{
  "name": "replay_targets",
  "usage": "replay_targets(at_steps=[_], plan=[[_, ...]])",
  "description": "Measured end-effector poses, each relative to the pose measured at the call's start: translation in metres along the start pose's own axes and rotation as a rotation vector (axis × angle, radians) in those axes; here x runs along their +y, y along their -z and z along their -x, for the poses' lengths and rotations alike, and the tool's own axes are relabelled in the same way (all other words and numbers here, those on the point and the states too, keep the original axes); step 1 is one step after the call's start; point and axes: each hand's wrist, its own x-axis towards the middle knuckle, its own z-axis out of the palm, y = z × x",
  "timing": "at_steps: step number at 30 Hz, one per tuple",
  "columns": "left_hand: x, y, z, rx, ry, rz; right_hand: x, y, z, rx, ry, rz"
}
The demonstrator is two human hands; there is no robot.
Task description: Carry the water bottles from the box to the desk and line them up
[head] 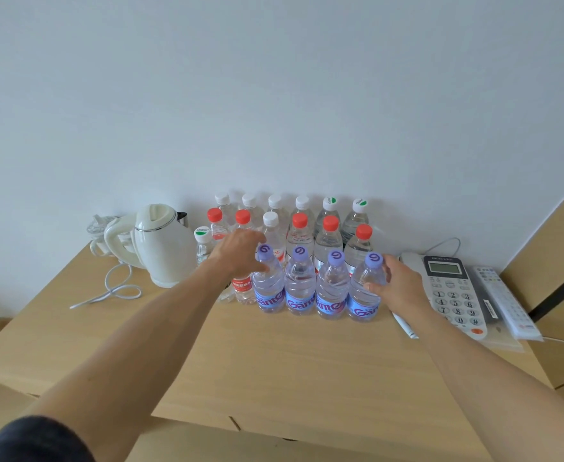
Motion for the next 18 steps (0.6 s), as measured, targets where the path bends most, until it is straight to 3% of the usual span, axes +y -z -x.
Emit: replay_targets(at_steps=[5, 9, 18], plan=[[-0.023, 0.001, 0.007, 0.008, 0.072, -0.219, 0.001, -0.001, 0.001, 0.005, 0.006, 0.003], [-0.026, -0.01, 0.008, 0.002, 0.13, -0.056, 0.001, 0.0, 0.001, 0.004, 0.014, 0.017], [-0.032, -0.013, 0.003, -0.031, 0.098, -0.094, 0.004, -0.001, 0.0, -0.002, 0.003, -0.004]])
